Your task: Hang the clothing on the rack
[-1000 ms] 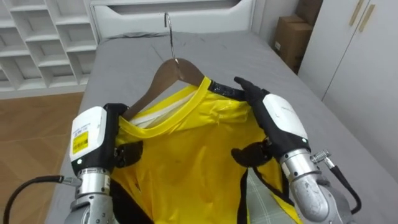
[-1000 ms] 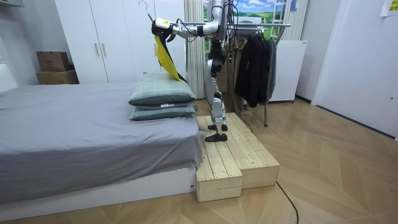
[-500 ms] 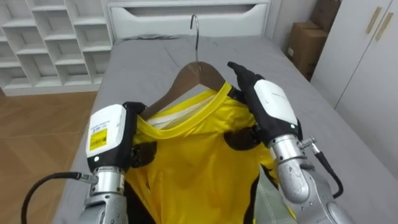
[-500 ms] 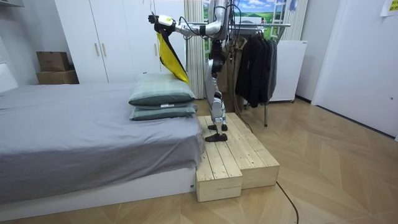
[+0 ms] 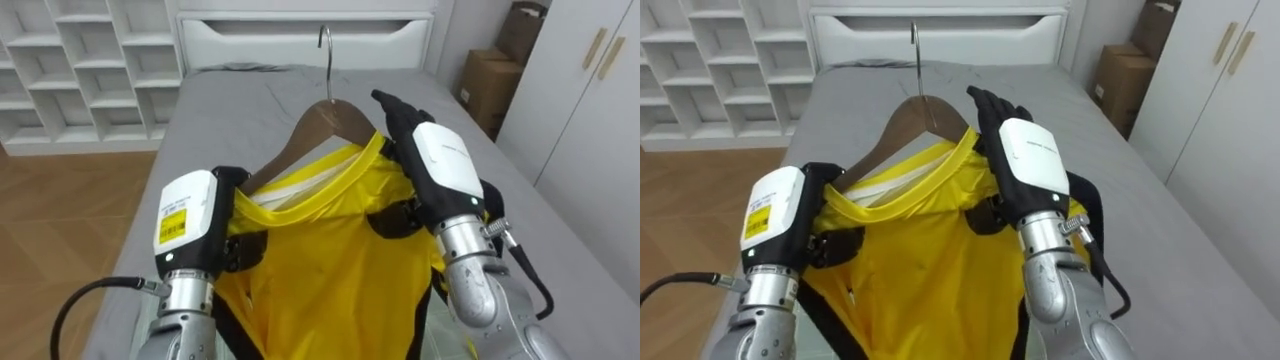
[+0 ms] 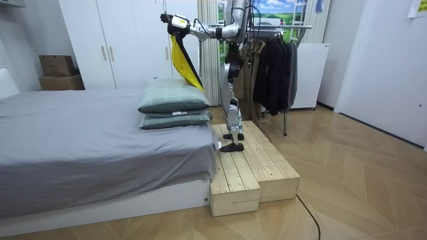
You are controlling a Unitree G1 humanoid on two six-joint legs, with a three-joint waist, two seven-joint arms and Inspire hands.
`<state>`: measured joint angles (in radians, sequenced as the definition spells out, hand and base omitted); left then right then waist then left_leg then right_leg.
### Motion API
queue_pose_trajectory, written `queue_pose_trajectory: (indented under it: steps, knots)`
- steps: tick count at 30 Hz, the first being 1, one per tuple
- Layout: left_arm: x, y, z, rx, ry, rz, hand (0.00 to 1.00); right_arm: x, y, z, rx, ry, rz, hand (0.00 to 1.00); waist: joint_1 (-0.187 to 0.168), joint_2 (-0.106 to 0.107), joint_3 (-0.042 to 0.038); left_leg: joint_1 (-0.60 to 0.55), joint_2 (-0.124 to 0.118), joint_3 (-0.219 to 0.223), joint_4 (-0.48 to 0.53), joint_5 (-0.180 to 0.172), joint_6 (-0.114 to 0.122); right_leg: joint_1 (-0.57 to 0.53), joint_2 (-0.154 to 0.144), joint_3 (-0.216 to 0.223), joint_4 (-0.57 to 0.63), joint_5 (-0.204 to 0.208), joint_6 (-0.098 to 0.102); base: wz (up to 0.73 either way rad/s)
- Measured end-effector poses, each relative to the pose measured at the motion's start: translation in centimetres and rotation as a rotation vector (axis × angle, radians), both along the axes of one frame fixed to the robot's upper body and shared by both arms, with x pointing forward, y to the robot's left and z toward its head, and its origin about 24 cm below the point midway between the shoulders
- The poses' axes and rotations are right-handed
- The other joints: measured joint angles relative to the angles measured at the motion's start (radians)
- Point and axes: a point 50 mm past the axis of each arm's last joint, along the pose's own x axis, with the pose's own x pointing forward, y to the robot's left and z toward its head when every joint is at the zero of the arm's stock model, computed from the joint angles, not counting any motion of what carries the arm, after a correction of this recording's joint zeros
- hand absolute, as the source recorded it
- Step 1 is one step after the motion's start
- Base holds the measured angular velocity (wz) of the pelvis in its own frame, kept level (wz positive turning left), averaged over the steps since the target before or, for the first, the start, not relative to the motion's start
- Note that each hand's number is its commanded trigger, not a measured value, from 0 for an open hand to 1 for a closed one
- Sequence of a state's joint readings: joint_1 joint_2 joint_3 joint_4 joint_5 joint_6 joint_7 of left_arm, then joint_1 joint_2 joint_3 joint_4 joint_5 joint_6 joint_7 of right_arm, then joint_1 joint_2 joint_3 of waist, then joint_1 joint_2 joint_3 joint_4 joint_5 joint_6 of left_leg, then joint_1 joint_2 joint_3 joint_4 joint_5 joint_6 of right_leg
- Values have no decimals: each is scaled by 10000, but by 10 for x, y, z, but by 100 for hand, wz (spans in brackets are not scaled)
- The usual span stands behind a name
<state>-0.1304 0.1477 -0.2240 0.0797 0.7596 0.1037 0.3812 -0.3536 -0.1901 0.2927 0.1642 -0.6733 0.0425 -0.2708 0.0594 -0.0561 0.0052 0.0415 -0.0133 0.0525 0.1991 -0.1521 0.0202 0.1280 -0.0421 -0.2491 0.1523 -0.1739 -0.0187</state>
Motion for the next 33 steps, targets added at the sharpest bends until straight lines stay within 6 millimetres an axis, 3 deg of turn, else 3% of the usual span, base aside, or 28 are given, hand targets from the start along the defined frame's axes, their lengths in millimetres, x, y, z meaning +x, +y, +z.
queue_pose_trajectory:
  steps: [10,20,31,33]
  knots:
    - [0,2,-2,-118,424,-286,100,6,-7,-18,-172,21,-407,0,25,-184,107,-168,-42,-77,-20,8,14,-98,-48,-85,-27,-35,52,5]
    - [6,6,7,179,354,-388,100,8,-11,-21,-510,-290,-739,0,-26,-171,98,-489,-171,-397,-2,33,56,-287,-73,-392,-21,-44,72,10]
    - [6,8,9,383,303,-417,100,8,-14,-26,-529,-248,-951,0,-35,22,27,-453,-178,-594,-8,40,67,-213,-77,-422,-22,-44,73,3]
    - [6,8,9,439,304,-425,100,8,-14,-28,-553,-209,-975,9,-33,22,28,-443,-175,-600,-8,43,71,-202,-78,-424,-23,-44,73,0]
